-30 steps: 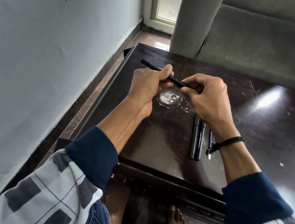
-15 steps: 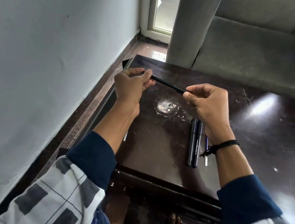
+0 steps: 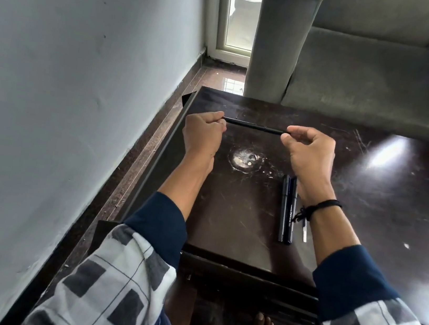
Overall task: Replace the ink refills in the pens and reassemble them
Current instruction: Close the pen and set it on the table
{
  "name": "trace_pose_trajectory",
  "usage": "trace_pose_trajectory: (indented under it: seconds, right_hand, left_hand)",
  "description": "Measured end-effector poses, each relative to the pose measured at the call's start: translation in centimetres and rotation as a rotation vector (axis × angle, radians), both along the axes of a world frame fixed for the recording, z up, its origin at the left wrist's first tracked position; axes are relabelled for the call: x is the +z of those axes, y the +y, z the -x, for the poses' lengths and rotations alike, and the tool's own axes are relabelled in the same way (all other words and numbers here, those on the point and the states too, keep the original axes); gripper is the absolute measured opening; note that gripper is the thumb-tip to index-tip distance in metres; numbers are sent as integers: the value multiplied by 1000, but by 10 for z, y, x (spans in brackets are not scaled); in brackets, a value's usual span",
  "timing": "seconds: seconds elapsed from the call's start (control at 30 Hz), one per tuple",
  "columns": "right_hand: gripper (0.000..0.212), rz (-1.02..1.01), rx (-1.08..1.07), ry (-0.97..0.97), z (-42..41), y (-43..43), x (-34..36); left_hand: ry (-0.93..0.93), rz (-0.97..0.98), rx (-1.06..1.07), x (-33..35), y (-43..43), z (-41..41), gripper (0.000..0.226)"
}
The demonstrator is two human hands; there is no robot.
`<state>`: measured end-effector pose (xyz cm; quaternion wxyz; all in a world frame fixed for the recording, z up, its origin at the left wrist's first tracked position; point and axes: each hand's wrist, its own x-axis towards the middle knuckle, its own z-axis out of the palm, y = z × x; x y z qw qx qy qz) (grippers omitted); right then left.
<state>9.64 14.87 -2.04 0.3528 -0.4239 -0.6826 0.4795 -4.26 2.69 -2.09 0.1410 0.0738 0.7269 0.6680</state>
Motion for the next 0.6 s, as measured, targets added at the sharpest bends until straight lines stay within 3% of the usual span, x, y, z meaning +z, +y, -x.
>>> trace_pose_trajectory:
  seconds: [0.3, 0.6]
  right_hand:
    - [19, 168, 164, 48, 2, 3, -3]
    - [30, 288, 219, 29, 4, 7, -16]
  left_hand:
    - [0, 22, 53, 2, 1, 9, 21]
    - [118, 226, 44, -9, 16, 16, 13]
